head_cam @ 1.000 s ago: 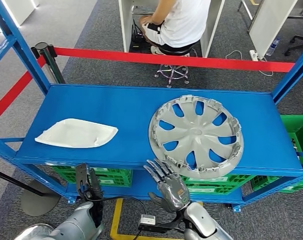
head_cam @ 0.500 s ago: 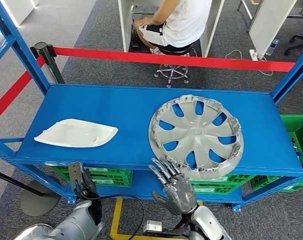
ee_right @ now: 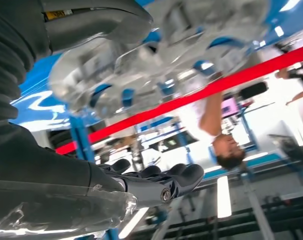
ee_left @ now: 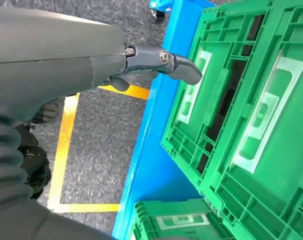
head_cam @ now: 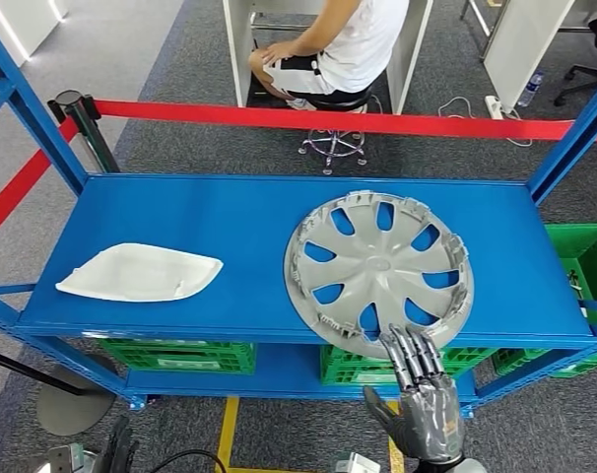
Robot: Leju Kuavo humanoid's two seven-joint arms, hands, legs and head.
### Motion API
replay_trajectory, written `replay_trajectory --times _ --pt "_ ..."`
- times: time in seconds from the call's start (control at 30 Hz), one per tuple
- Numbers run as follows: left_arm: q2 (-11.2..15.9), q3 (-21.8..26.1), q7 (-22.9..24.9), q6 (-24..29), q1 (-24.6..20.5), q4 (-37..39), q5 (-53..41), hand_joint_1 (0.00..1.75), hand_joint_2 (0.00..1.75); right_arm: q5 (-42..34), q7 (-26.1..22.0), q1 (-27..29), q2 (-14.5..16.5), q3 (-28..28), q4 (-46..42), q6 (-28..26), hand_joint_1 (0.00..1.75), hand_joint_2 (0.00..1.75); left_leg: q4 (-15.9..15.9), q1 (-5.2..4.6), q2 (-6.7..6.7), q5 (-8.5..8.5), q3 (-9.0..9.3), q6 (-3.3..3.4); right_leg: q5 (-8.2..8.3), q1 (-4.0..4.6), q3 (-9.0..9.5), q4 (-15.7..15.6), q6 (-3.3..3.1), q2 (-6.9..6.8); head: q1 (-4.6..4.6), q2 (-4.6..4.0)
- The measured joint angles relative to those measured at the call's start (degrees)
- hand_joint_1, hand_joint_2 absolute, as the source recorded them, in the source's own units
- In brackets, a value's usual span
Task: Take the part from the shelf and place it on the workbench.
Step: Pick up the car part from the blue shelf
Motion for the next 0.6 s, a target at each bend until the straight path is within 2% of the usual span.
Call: replay_trajectory --times 0.2,0.5,0.6 --pt "0.9 0.5 0.0 0.3 0.0 -0.3 -1.1 0.00 1.75 0.5 0.7 1.5 0.8 -2.7 -1.9 0.0 0.00 1.75 0.0 0.01 0.01 -0.01 0.04 -0.02 -0.01 0.01 0.04 0.0 -0.02 0.00 0.00 0.00" --pt "1.3 1.0 0.0 0.3 0.0 -0.3 -1.6 0.00 1.75 1.1 1.2 2.1 1.1 -4.0 -2.4 0.0 0.00 1.75 0.0 0.01 0.01 -0.08 0.04 -0.06 -0.05 0.01 0.04 0.0 -0.07 0.01 0.01 0.00" --pt "1.4 1.0 0.0 0.3 -0.1 -0.3 -1.9 0.00 1.75 2.1 3.2 1.8 1.1 -4.0 -2.0 0.0 0.00 1.75 0.0 0.02 0.01 -0.09 0.05 -0.07 -0.05 0.01 0.04 0.0 -0.07 0.01 0.01 -0.01"
